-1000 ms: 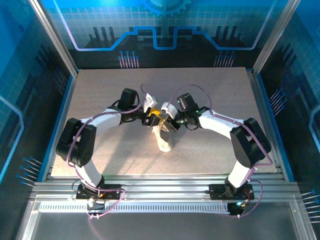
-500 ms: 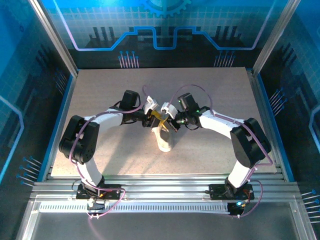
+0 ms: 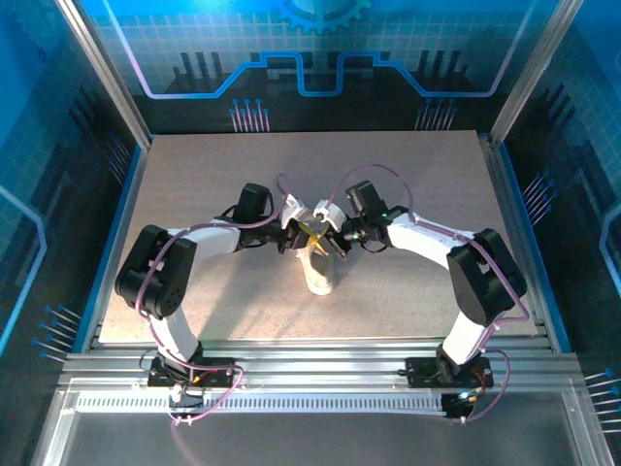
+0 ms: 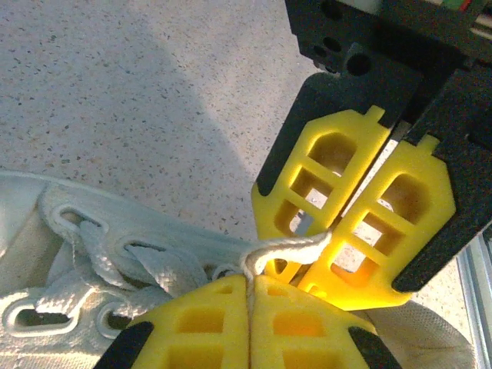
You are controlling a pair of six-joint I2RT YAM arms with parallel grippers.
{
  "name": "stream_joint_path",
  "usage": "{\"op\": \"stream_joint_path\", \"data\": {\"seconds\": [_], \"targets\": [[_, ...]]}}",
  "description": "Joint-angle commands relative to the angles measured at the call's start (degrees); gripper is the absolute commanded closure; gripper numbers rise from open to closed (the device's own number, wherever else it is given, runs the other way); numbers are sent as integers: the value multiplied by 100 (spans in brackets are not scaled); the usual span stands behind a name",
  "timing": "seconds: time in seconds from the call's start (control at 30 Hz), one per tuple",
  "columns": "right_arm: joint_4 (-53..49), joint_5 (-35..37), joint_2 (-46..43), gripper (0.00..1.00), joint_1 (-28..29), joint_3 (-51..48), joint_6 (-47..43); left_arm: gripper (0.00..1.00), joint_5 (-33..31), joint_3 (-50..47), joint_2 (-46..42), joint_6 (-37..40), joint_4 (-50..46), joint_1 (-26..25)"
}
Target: Tie the shoes
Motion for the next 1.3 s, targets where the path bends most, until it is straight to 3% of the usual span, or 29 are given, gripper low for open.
{"op": "stream_joint_path", "data": {"seconds": [0.0, 0.27, 0.4, 0.53, 0.83, 1.0, 1.27], "targets": [[-34, -151, 41, 93, -60, 160, 95, 100, -129, -199, -116, -67, 225, -27], [-29, -176, -8, 91, -150, 91, 162, 100, -158, -416, -361, -118, 331, -18], [8, -331, -69, 81, -225, 45, 270, 100, -313, -518, -497, -202, 432, -18], [395, -962, -255, 68, -399, -145, 612, 100, -698, -680, -579, -273, 687, -99], [1552, -1584, -398, 57, -992, -558, 1923, 100, -1227, -837, -598, -303, 1220, -341], [879, -1545, -48, 50, -985, -157, 1676, 100, -1180, -820, -664, -319, 1190, -334], [1074, -2130, 350, 43, -967, -132, 1351, 100, -825, -594, -595, -677, 1012, -256]]}}
